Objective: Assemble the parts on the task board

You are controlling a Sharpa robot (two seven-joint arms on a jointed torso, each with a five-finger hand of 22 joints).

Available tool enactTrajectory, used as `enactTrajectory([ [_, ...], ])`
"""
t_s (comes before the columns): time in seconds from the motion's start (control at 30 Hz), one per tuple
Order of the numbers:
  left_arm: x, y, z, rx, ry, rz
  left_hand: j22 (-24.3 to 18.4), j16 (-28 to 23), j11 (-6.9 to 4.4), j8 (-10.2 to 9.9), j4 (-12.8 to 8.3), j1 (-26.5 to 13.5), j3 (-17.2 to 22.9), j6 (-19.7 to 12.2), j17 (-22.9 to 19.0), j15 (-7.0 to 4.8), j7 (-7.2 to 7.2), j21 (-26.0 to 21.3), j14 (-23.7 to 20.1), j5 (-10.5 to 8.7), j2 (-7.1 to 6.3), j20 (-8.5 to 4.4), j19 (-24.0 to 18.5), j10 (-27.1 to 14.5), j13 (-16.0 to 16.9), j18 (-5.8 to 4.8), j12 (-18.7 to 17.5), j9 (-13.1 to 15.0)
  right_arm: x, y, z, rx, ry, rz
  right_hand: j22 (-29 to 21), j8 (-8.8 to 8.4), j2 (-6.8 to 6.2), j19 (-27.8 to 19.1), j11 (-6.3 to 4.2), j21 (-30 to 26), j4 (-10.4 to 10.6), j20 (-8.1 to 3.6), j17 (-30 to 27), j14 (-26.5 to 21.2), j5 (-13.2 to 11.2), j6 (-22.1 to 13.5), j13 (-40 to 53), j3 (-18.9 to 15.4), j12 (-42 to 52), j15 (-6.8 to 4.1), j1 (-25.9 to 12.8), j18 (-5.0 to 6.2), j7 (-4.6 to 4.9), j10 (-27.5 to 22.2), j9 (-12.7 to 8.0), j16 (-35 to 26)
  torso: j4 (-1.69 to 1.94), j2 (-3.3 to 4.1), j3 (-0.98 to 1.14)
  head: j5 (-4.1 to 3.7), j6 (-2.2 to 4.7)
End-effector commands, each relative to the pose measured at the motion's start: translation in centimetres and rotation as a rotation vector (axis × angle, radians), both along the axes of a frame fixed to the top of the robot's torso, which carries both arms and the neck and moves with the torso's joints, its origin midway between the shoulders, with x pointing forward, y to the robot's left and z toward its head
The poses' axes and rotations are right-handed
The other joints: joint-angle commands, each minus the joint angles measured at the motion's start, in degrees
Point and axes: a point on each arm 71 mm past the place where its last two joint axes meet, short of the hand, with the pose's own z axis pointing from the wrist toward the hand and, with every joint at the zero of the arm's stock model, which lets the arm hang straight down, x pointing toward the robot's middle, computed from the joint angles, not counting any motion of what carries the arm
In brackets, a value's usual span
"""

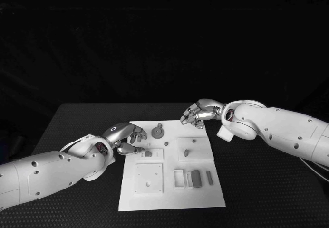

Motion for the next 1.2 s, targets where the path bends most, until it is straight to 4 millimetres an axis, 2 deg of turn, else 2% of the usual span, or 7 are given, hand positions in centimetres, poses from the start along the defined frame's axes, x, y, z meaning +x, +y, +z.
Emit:
enactTrajectory([
  [0.03,-0.3,-0.5,-0.5,0.028,0.007,-0.047,1.18,1.49,-0.34,0.45,0.38,-0.31,-0.21,0.71,0.44,-0.63,-0.05,0.85,0.13,0.28,0.82,-0.56,0.44,-0.4,0.69,0.85,2.03,-0.2,0.0,0.1,0.0,-0.005,-0.015,0.006,1.07,-0.35,-0.14,0.03,0.25,0.08,-0.3,-0.17,-0.1,0.12,-0.22,-0.58,-0.06,0.09,0.37,0.13,0.42,2.49,0.73,-0.02,-0.06,-0.08,-0.04,0.0,0.01,0.03,-0.04],
  [0.4,-0.5,-0.5,-2.1,0.076,0.089,-0.021,1.51,5.09,-1.42,0.42,0.95,-1.16,-0.9,1.29,1.25,-1.89,-0.11,3.36,0.35,0.23,1.53,-1.81,1.65,-0.48,2.42,0.75,7.11,-0.96,0.0,0.2,0.0,-0.015,-0.03,0.005,1.07,-0.35,-0.14,0.05,0.26,0.08,-0.32,-0.17,-0.11,0.14,-0.22,-0.59,-0.08,0.09,0.4,0.14,0.44,2.49,0.74,-0.02,-0.06,-0.08,-0.03,0.0,0.02,-0.01,-0.15],
  [0.73,-0.2,-0.3,-2.8,0.107,0.09,0.022,1.47,8.75,-2.2,0.25,2.23,-1.87,-1.13,1.35,2.17,-3.22,0.04,6.09,0.47,0.25,1.4,-3.06,2.65,-0.77,4.13,0.63,11.95,-1.79,0.0,0.2,0.0,-0.016,-0.03,0.004,1.06,-0.35,-0.15,0.07,0.27,0.08,-0.34,-0.17,-0.12,0.16,-0.22,-0.6,-0.1,0.09,0.43,0.14,0.44,2.49,0.74,-0.01,-0.06,-0.08,0.01,0.0,0.03,-0.14,-0.33],
  [1.07,-0.2,-0.4,-3.6,0.144,0.101,0.038,1.48,10.15,-2.64,0.67,2.27,-1.33,-0.94,2.2,2.34,-3.98,-0.26,7.55,1.12,0.68,2.18,-3.76,3.45,-0.31,4.59,0.6,13.75,-1.92,-0.1,0.2,0.0,-0.015,-0.03,0.005,1.05,-0.35,-0.16,0.08,0.28,0.07,-0.34,-0.17,-0.13,0.18,-0.22,-0.6,-0.13,0.07,0.46,0.15,0.43,2.49,0.75,-0.02,-0.06,-0.08,0.03,0.0,0.0,-0.37,-0.46],
  [1.2,0.1,-0.3,-3.7,0.151,0.102,0.049,1.46,10.27,-2.71,0.77,2.23,-1.19,-0.85,2.39,2.32,-4.09,-0.32,7.72,1.21,0.71,2.49,-3.86,3.53,-0.23,4.57,0.59,13.89,-1.92,-0.1,0.1,0.0,-0.015,-0.03,0.005,1.05,-0.35,-0.16,0.09,0.28,0.07,-0.33,-0.16,-0.13,0.18,-0.22,-0.61,-0.14,0.07,0.47,0.15,0.42,2.49,0.75,-0.02,-0.06,-0.09,0.02,-0.01,0.08,-0.37,-0.45],
])
